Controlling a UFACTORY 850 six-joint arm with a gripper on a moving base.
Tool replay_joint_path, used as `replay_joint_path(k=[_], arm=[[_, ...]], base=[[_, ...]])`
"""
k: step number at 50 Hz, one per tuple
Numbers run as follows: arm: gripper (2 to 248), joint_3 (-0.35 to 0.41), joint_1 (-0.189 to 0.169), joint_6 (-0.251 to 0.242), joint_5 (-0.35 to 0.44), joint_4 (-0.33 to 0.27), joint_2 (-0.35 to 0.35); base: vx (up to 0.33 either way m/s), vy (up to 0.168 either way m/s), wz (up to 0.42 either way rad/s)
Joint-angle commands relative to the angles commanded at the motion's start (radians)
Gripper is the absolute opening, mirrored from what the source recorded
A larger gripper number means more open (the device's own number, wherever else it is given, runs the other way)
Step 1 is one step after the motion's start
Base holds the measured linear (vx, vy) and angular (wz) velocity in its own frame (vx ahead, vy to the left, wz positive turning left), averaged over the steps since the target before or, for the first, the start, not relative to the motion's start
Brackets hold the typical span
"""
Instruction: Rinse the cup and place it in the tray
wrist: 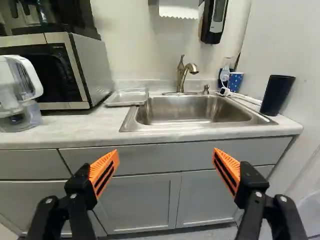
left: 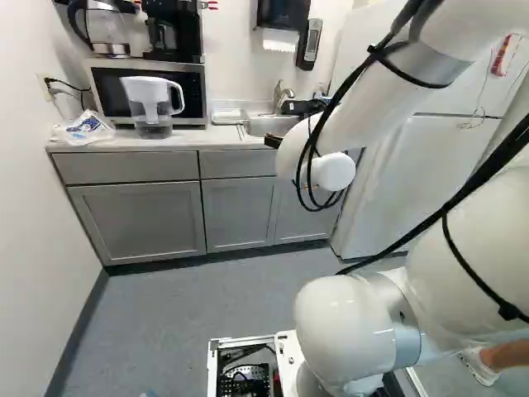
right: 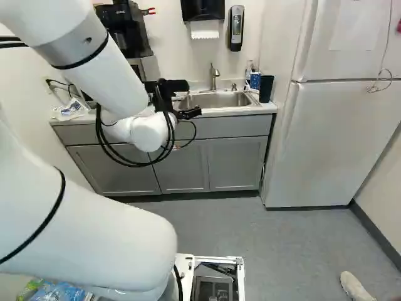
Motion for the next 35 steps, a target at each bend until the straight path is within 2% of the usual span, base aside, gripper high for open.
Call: replay_joint_path(k=[35], arm=[[247,-0.098,0.0,0.0,-0.042,0.0,-0.022]], base=[[0.0,0.0,0.0]])
